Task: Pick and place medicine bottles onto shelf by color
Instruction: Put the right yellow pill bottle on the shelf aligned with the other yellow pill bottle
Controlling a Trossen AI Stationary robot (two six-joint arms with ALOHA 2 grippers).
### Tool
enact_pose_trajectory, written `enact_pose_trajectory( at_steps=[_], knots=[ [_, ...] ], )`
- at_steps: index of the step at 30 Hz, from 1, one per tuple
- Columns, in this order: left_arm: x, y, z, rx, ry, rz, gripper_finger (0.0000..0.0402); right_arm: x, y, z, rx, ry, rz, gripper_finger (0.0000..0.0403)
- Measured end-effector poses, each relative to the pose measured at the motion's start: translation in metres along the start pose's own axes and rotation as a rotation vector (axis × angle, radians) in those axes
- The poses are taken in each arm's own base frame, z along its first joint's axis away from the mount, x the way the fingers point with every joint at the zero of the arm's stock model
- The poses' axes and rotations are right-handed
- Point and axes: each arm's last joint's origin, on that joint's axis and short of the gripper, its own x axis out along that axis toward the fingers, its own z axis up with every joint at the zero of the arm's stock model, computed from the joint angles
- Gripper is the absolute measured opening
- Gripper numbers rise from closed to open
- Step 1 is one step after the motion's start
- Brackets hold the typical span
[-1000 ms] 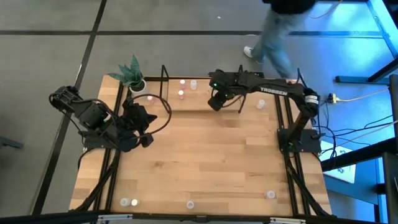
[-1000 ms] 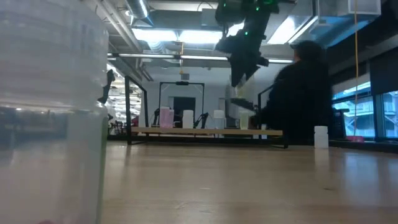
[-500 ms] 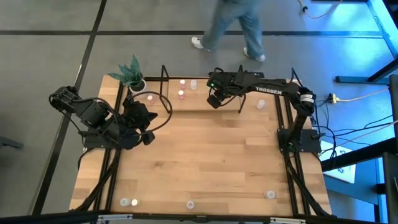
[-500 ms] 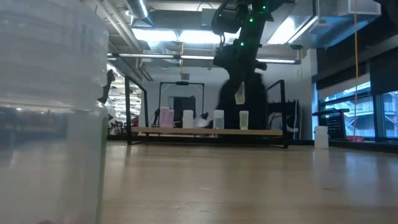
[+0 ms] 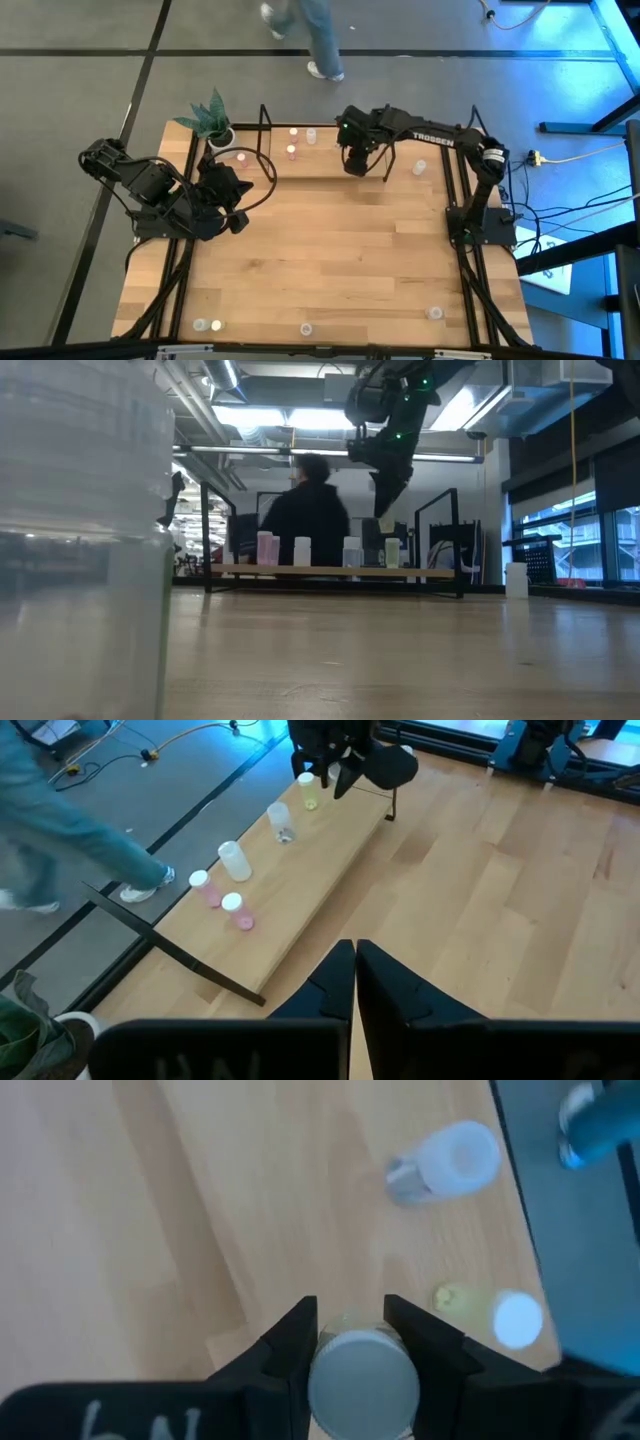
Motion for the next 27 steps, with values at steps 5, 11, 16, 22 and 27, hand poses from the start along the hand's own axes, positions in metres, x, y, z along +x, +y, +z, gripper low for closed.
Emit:
enact_pose_trajectory(
  at_steps=[5,11,16,22,27],
  knots=[
    [0.000,0.000,0.000,-0.001,0.001,-0.001,0.0002,0.001,-0.007,-0.001,-0.144,-0.018,0.057,0.0116],
    [0.000,0.000,0.000,-0.002,0.001,-0.001,0.0007,0.002,-0.019,-0.005,-0.174,-0.024,0.098,0.0116],
    [0.000,0.000,0.000,-0.003,0.001,-0.001,0.0007,0.003,-0.029,-0.008,-0.142,-0.040,0.155,0.0116],
    [0.000,0.000,0.000,-0.002,0.001,-0.001,0.0003,0.003,-0.032,-0.009,-0.161,-0.043,0.156,0.0116],
    [0.001,0.001,0.001,-0.011,-0.029,0.029,0.0007,0.003,-0.033,-0.009,-0.165,-0.042,0.156,0.0116]
  ],
)
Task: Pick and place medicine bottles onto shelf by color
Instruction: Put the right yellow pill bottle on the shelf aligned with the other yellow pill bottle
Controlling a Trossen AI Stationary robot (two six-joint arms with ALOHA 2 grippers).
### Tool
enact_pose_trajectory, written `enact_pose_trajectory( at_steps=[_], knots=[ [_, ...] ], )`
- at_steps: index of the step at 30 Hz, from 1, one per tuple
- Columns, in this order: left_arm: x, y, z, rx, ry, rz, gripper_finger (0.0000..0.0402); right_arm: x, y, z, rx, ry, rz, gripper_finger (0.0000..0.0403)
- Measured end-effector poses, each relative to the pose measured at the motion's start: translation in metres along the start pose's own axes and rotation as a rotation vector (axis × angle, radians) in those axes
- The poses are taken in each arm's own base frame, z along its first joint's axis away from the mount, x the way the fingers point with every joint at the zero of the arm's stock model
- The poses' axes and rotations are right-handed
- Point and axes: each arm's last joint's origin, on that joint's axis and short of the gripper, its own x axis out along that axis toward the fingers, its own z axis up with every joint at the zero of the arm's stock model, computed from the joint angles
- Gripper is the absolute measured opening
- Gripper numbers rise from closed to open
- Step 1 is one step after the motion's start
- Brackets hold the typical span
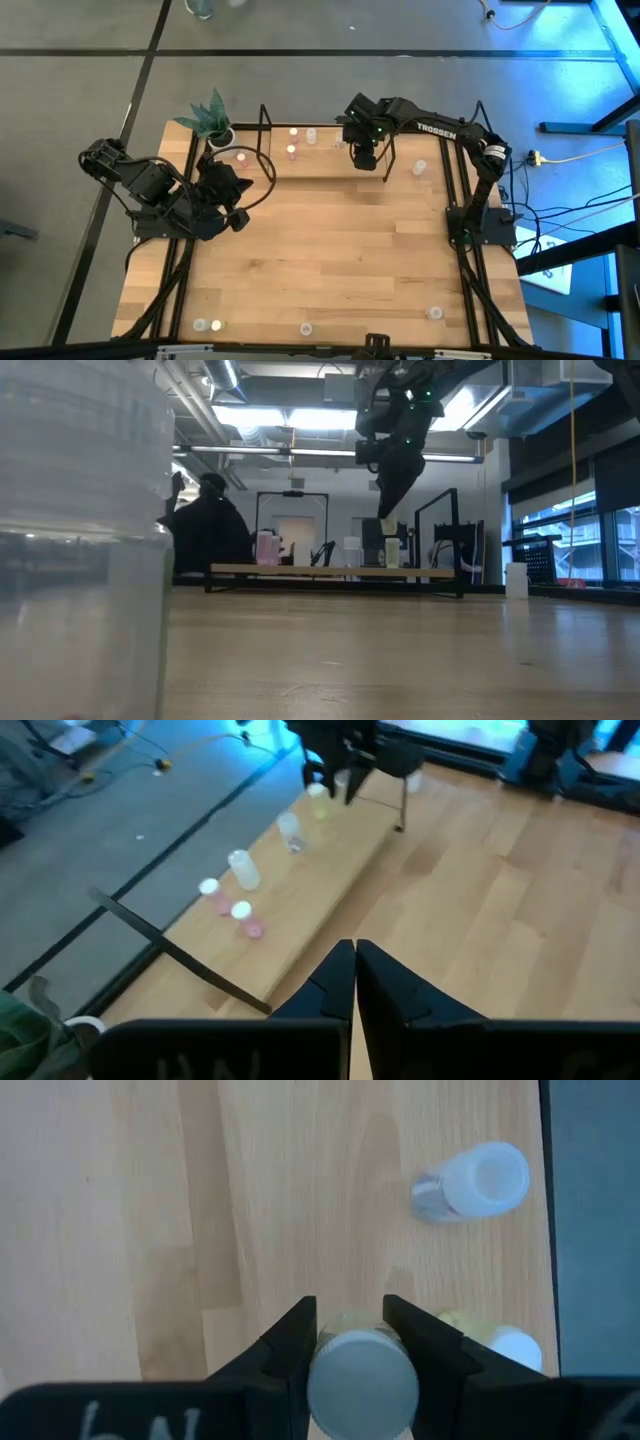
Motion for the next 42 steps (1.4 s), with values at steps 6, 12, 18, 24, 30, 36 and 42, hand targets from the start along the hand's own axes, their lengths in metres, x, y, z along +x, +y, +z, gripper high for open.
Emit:
enact_pose_trajectory(
  at_steps=[6,12,18,24,30,36,42],
  knots=[
    [0.004,0.003,0.003,-0.018,-0.010,0.031,0.0001,0.002,0.002,-0.004,-0.031,0.027,0.013,0.0116],
    [0.006,0.004,0.004,-0.026,-0.009,0.044,0.0008,0.021,0.004,-0.018,-0.029,0.058,0.026,0.0116],
    [0.008,0.006,0.005,-0.034,-0.002,0.052,0.0001,0.026,0.004,-0.015,-0.044,0.010,0.002,0.0116],
    [0.008,0.006,0.005,-0.036,0.011,0.043,0.0008,0.026,0.003,-0.016,-0.067,0.016,0.004,0.0116],
    [0.009,0.006,0.005,-0.036,0.011,0.042,0.0001,0.030,0.005,-0.020,-0.091,0.035,0.015,0.0116],
    [0.009,0.006,0.005,-0.036,0.012,0.042,0.0007,0.034,0.005,-0.023,-0.090,0.039,0.016,0.0116],
    [0.009,0.006,0.005,-0.036,0.012,0.042,0.0001,0.034,0.000,-0.024,-0.082,0.042,-0.016,0.0116]
  ],
)
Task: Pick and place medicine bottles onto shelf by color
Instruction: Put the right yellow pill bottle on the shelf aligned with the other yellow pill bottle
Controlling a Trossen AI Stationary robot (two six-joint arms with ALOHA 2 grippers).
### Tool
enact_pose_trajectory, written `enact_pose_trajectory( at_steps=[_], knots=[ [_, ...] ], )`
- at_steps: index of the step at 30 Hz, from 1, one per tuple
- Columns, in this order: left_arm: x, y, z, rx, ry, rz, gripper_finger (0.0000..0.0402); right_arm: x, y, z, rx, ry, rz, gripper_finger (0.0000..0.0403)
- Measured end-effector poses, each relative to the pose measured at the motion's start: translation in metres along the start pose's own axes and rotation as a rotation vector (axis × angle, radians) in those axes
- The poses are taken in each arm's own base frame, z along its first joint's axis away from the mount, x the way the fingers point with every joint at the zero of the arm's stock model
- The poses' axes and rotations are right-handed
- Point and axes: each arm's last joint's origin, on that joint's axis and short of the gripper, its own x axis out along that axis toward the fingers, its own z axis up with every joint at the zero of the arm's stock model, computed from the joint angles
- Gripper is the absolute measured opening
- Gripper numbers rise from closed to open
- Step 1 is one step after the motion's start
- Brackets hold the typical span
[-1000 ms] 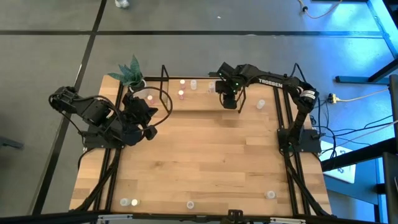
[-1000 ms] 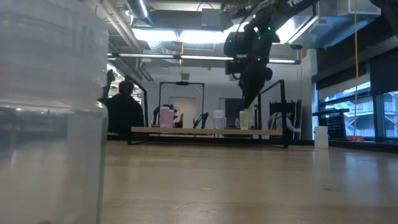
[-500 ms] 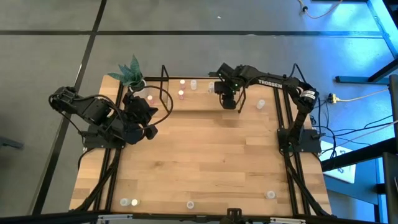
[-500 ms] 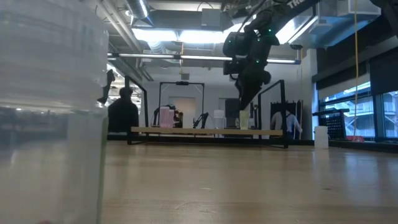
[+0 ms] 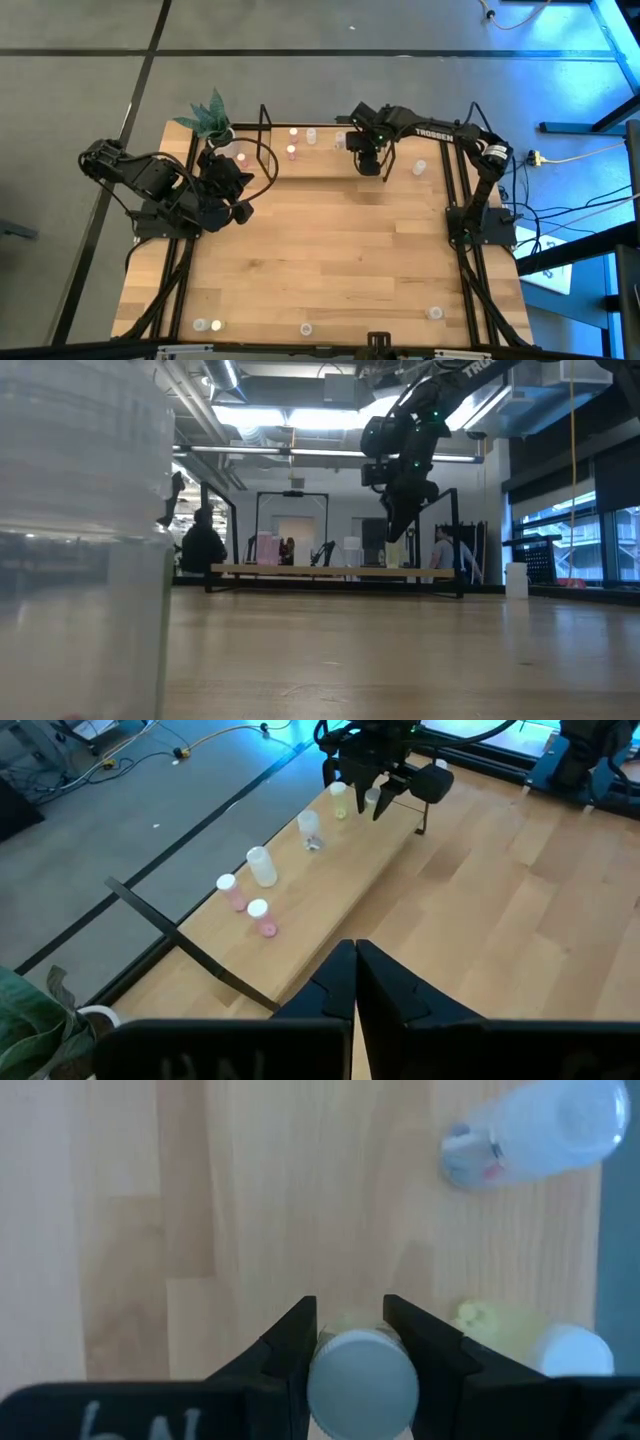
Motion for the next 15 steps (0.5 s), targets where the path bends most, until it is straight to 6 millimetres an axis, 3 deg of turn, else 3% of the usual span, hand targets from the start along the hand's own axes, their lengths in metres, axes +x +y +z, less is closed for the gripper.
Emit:
enact_pose_trajectory(
  at_steps=[15],
  knots=[
    [0.0000,0.0000,0.0000,-0.002,0.000,0.000,0.0005,0.0020,-0.0073,-0.0047,0.013,-0.062,0.062,0.0116]
  ],
)
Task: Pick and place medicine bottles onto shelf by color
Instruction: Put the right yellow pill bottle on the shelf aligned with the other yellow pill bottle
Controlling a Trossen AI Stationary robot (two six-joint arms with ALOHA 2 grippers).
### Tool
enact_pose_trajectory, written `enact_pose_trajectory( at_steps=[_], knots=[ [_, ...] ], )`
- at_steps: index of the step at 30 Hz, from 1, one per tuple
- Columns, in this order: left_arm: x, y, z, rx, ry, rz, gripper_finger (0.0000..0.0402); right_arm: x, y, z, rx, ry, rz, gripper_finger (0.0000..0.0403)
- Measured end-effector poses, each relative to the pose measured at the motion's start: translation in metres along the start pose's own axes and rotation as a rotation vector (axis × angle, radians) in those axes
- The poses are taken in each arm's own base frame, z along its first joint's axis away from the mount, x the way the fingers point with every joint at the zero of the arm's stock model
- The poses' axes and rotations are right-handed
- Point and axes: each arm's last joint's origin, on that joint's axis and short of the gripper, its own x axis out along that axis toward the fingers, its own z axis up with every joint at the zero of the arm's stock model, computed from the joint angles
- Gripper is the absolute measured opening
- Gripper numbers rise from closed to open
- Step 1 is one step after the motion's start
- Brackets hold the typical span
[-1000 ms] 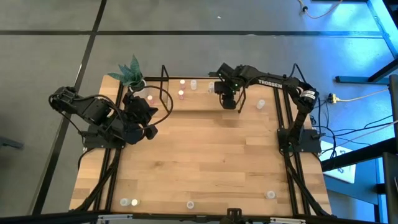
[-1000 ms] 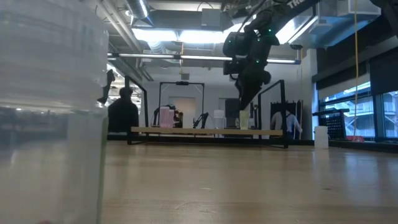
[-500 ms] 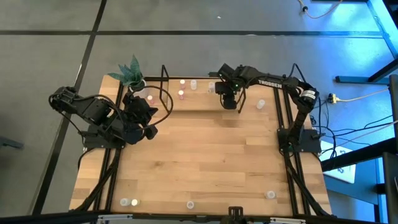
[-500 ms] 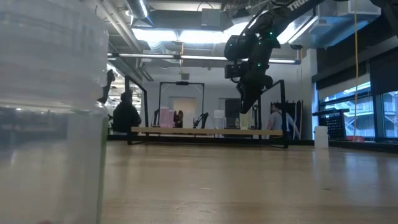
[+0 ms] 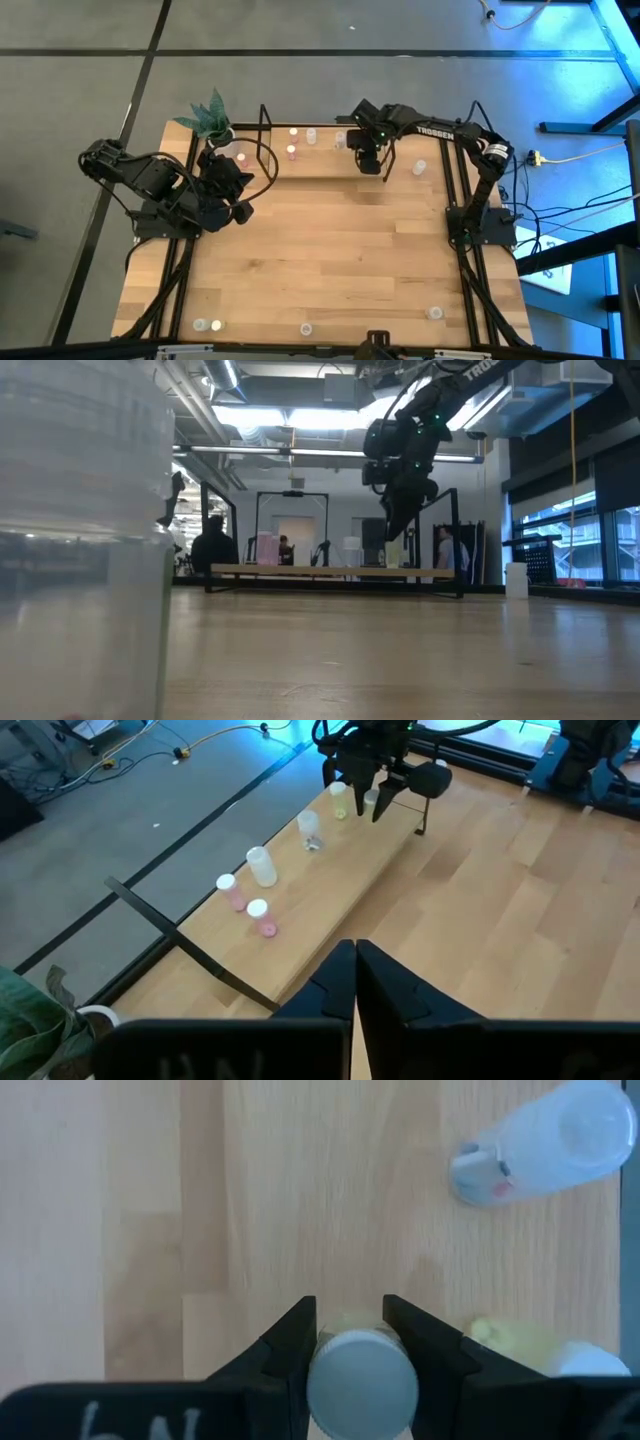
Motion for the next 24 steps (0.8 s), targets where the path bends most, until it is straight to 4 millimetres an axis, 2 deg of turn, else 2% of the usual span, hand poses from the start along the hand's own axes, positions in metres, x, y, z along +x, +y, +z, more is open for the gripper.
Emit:
enact_pose_trajectory(
  at_steps=[5,24],
  knots=[
    [-0.0001,-0.0002,0.0001,-0.002,-0.001,-0.001,0.0006,0.0107,0.0020,-0.0097,0.008,0.025,0.006,0.0116],
    [0.0000,-0.0001,0.0001,-0.002,-0.001,-0.001,0.0005,0.0097,-0.0005,-0.0104,0.009,0.033,-0.014,0.0116]
  ],
)
